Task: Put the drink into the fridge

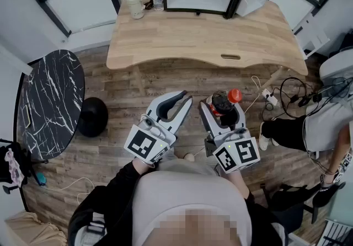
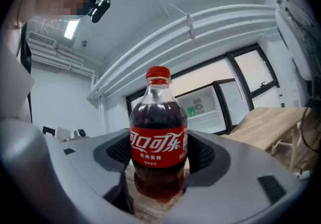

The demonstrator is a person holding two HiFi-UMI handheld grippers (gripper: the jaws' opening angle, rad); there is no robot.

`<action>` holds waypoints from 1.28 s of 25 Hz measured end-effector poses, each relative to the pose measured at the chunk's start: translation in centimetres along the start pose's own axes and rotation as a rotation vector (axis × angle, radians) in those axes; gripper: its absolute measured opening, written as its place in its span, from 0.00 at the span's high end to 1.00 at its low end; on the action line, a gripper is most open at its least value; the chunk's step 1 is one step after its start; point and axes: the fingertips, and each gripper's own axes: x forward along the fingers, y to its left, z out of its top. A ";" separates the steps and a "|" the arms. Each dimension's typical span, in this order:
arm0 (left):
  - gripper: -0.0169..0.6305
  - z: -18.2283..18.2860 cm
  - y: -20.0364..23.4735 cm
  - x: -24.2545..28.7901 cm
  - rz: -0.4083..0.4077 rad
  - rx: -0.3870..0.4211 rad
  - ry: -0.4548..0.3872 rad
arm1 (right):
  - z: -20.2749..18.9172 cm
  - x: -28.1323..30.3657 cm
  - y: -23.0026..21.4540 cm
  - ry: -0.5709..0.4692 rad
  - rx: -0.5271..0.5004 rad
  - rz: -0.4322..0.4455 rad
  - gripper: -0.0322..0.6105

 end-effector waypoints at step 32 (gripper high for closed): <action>0.88 -1.9 4.3 0.1 -0.106 -0.051 0.020 | -1.0 3.8 1.1 -0.029 -0.012 -0.088 0.44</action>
